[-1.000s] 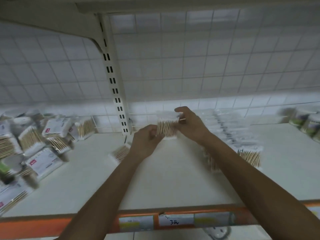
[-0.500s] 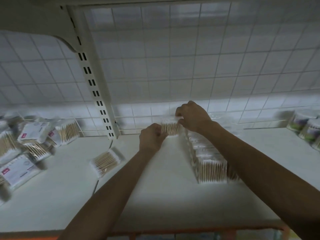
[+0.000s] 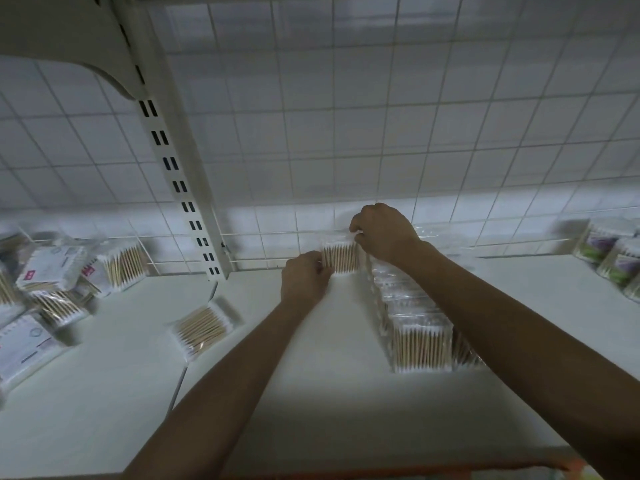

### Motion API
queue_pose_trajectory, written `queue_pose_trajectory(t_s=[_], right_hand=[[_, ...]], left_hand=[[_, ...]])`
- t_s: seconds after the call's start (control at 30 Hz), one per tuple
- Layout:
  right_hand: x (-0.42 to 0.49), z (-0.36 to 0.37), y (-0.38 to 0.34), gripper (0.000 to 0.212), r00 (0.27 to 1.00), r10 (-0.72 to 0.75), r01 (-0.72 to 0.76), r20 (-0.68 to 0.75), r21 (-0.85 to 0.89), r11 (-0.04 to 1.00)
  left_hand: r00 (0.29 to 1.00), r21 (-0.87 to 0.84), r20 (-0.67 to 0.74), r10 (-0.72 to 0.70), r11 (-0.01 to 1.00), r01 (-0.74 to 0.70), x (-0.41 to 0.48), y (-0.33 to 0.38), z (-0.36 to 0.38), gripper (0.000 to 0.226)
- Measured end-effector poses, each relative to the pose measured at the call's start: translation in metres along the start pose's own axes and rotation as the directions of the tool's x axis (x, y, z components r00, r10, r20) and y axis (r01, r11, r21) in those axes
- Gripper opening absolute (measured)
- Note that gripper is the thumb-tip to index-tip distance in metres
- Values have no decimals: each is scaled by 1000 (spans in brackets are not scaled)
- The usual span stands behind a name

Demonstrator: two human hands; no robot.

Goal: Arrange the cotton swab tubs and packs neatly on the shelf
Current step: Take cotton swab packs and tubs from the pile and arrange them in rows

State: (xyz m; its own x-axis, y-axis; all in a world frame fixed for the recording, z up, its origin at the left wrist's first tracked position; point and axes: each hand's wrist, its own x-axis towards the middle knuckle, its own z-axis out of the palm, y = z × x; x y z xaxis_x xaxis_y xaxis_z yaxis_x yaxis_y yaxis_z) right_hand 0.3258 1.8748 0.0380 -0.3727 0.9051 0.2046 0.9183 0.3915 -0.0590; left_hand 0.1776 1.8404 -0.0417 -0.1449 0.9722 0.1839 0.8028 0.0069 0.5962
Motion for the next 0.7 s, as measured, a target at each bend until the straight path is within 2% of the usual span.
queue_pose_trajectory(t_s=[0.2, 0.33, 0.43, 0.6, 0.7], right_hand=[[-3, -3, -1, 32, 1000, -22, 22, -5, -35, 999], [-8, -11, -14, 31, 995, -64, 62, -78, -33, 998], [-16, -15, -38, 31, 989, -114, 121, -95, 68, 990], [-27, 7, -89, 29, 980, -196, 186, 23, 228, 956], [-31, 28, -114, 30, 968, -232, 198, 99, 276, 941]], left_hand=[[999, 71, 49, -4, 997, 1, 5, 1, -1, 16], [1000, 72, 30, -8, 997, 6, 2, -7, -8, 45], [998, 137, -10, 58, 989, -56, -6, -15, -25, 47], [999, 301, 1, 49, 953, -47, -29, -46, -69, 41], [999, 401, 48, -23, 916, 2, -44, -73, -92, 47]])
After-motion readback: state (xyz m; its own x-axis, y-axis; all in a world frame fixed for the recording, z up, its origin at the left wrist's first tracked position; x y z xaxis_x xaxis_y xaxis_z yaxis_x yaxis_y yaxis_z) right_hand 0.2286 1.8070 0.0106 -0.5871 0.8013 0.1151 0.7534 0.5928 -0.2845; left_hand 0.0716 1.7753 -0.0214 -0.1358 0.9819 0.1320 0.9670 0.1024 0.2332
